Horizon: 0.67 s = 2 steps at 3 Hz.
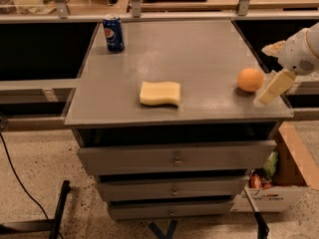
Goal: Move orange near pepsi can
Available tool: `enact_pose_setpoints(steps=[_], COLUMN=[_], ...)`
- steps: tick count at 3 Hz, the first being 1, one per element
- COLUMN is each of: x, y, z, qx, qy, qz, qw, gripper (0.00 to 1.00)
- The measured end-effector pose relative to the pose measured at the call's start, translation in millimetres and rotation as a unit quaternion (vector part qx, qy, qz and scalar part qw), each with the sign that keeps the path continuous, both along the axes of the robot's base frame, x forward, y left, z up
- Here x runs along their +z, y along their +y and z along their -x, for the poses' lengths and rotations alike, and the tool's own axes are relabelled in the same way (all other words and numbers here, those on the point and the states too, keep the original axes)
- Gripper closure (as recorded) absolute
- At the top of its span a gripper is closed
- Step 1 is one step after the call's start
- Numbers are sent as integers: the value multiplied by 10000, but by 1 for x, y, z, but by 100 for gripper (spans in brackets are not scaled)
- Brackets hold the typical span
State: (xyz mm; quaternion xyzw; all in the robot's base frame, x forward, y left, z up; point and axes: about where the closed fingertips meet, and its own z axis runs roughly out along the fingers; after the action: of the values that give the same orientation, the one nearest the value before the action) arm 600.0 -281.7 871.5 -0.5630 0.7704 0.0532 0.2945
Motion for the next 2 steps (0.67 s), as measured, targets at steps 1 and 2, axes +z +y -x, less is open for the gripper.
enact_pose_setpoints(steps=[1, 2], x=[-8, -19], y=[4, 5], z=[-5, -8], qx=[58, 54], qy=[35, 99], qz=[-79, -152], qw=[9999, 9998], gripper=[5, 18])
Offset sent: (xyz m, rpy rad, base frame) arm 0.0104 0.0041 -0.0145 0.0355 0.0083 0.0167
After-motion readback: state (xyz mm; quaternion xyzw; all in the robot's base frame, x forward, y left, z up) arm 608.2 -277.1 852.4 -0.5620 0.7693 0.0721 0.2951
